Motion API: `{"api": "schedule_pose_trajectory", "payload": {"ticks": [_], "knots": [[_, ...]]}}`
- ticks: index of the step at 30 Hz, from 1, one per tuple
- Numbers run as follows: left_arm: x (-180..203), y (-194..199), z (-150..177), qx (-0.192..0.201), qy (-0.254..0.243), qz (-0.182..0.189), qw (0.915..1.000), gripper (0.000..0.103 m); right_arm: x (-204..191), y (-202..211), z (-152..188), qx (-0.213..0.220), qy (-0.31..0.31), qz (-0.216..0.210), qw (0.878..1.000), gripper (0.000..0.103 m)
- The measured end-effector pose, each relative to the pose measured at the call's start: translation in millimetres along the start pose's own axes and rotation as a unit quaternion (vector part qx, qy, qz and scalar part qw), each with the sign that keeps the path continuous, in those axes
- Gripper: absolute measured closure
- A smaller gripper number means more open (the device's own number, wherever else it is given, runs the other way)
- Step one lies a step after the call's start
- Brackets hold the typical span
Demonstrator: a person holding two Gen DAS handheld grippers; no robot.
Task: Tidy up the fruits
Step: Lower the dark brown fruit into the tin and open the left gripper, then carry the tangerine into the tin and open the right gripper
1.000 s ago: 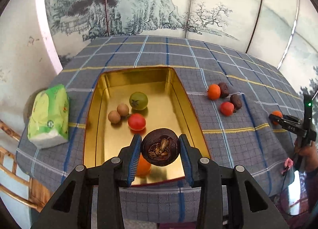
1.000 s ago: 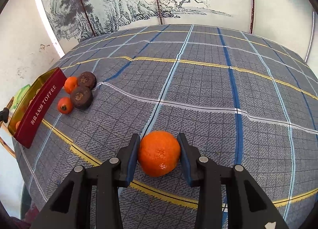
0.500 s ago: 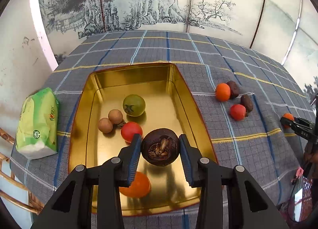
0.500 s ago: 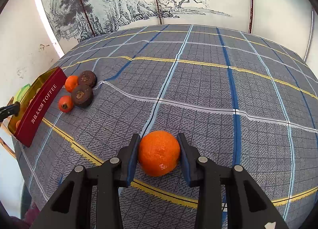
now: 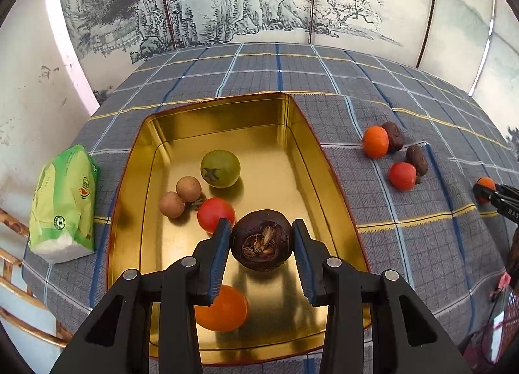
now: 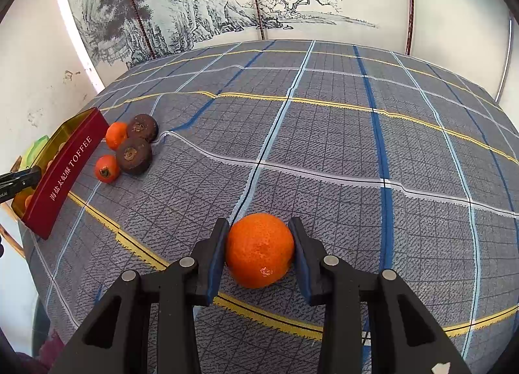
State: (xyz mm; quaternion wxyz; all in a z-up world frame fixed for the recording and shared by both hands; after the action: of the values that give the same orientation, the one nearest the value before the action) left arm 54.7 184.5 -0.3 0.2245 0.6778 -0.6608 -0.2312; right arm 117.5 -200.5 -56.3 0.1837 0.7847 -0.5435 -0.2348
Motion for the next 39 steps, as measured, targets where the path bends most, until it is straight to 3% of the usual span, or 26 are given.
{"api": "schedule_pose_trajectory", "payload": {"ticks": [24, 29, 31, 39], "knots": [[10.3, 16.2, 6.8, 0.012, -0.039, -0.039, 0.9984, 0.058, 4.0, 15.3, 4.8, -0.008, -0.037, -0.011, 0.999, 0.069], [12.8, 24.1, 8.8, 0.017, -0.031, -0.037, 0.9987, 0.052, -2.2, 22.2, 1.7, -0.004, -0.033, -0.013, 0.999, 0.069], [12.6, 27.2, 9.7, 0.017, -0.025, -0.038, 0.9988, 0.044, -5.4, 25.2, -0.3, -0.002, -0.032, -0.015, 0.999, 0.069], [12.0, 48.0, 12.3, 0.048, -0.003, -0.052, 0.9975, 0.043, -30.4, 36.6, -15.6, 0.009, -0.014, -0.040, 0.999, 0.069]]}}
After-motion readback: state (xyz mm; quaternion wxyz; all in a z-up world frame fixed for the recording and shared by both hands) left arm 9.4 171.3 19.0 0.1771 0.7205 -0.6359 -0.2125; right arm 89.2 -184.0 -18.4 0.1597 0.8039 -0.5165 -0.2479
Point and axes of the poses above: each gripper's, at about its wrist camera, not at the fingertips, and y roughly against the way its jaws point, x to its right, z to its underside, the point moved 2 cm from there along -y, roughly the way its jaws point, and after that the axes turned 15 degrees about x, right-handed, at the moved point
